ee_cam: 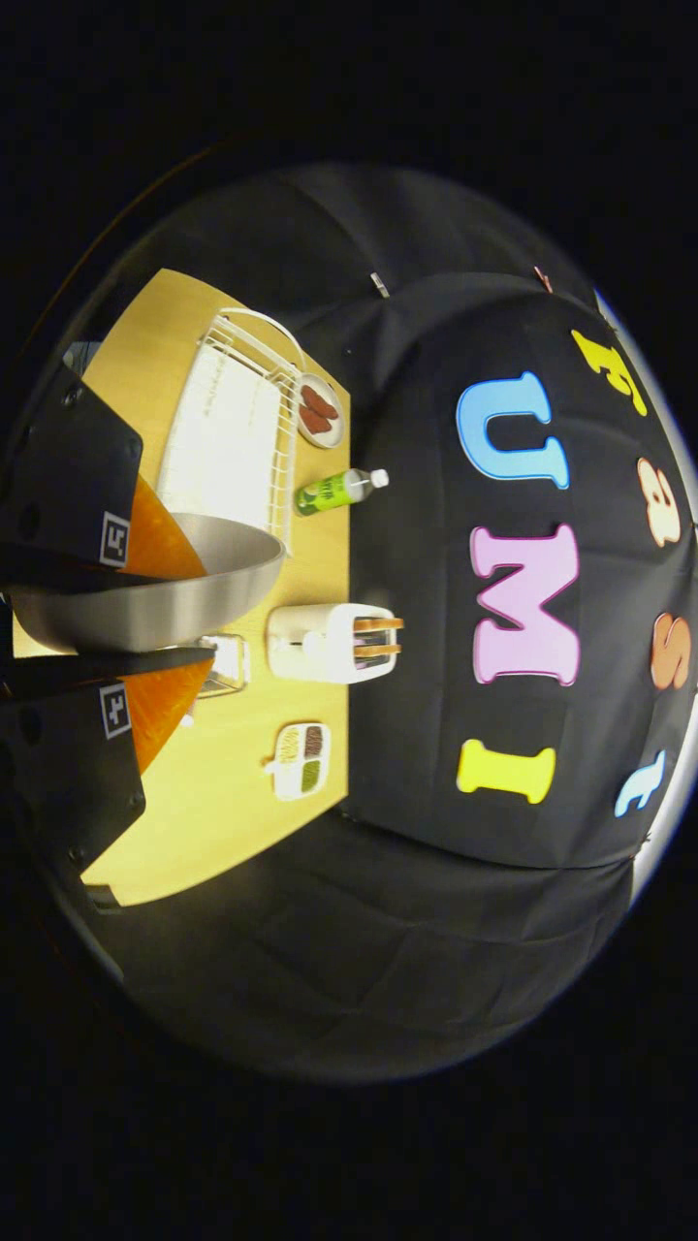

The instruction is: Take the plate from the dish rack, then take the spoon from the basket and place it into the plate.

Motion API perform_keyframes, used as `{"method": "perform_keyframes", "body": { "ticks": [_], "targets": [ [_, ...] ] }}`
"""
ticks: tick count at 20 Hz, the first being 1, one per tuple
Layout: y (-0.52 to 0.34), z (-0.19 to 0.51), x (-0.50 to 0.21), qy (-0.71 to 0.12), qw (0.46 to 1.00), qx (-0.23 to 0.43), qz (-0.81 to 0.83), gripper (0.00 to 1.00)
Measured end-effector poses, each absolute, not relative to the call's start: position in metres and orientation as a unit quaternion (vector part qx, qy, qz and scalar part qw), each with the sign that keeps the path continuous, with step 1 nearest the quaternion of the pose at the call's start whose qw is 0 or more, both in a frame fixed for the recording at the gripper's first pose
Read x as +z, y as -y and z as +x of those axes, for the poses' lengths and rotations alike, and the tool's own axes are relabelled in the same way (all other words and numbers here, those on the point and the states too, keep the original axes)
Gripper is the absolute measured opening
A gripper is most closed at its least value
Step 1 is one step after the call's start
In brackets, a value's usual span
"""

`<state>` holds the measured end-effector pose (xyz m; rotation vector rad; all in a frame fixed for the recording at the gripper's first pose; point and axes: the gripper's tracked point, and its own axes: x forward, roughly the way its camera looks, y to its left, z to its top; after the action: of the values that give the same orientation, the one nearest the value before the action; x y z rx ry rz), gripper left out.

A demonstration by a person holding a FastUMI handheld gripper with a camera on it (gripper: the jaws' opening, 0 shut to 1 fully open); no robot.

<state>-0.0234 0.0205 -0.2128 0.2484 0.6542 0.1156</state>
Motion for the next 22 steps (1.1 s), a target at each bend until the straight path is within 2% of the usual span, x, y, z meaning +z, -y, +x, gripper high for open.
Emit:
{"method": "perform_keyframes", "body": {
  "ticks": [6,12,18,22],
  "targets": [
    [-0.042,-0.074,-0.311,-0.402,0.892,0.087,0.186,0.29],
    [-0.070,-0.075,-0.377,-0.444,0.839,0.093,0.300,0.29],
    [-0.079,-0.067,-0.403,-0.452,0.819,0.090,0.343,0.29],
    [-0.066,-0.063,-0.414,-0.461,0.829,0.066,0.311,0.36]
  ]
}}
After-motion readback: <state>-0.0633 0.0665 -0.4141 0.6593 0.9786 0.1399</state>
